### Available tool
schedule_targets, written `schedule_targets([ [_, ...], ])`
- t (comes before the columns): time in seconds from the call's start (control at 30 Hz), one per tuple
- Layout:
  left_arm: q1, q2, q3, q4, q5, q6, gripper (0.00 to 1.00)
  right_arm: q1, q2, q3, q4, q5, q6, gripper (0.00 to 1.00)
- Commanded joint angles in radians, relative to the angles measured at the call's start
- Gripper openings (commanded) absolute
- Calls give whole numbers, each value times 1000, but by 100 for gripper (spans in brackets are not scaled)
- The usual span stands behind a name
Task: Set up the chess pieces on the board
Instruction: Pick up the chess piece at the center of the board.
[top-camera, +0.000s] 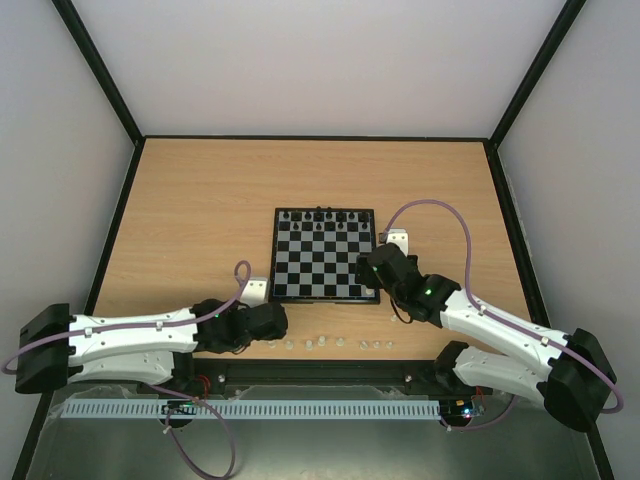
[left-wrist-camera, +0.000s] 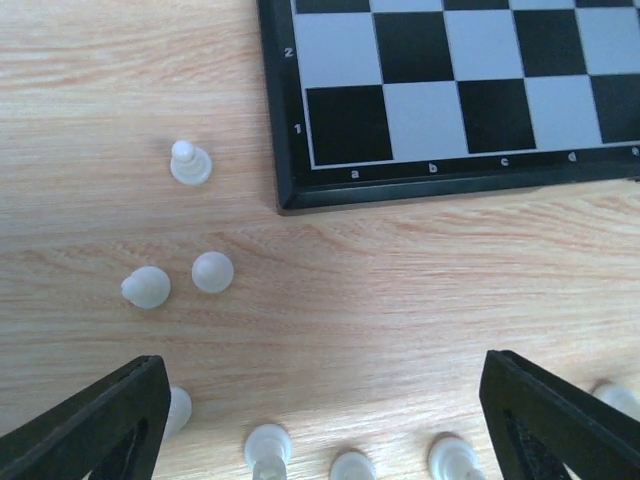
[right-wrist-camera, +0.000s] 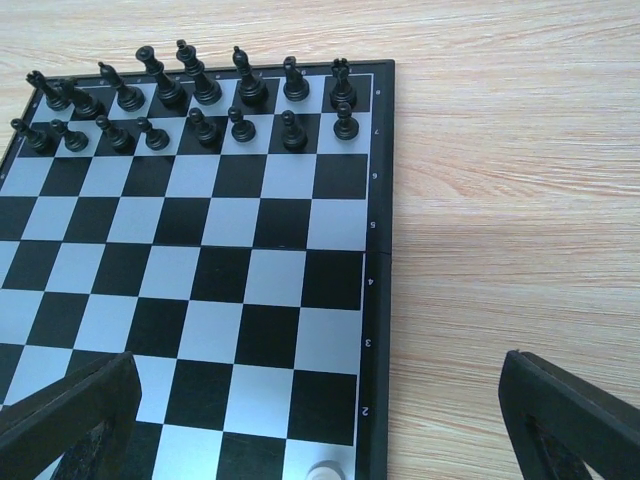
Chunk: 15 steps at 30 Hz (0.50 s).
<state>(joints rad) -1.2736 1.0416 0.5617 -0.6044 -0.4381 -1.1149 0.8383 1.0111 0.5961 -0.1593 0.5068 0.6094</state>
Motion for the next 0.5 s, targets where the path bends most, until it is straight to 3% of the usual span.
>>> schedule_targets([
  [0.0,-32,6,41,-82,-45,-59,80,4,-23,-11,-6,-4,-1,99],
  [0.13,-36,14,33,-84,-39,-68,59,4,-27,-11,-5,-15,-2,99],
  [0.47,-49,26,3,-104,6,-94,34,5,-26,-11,-1,-32,-5,99],
])
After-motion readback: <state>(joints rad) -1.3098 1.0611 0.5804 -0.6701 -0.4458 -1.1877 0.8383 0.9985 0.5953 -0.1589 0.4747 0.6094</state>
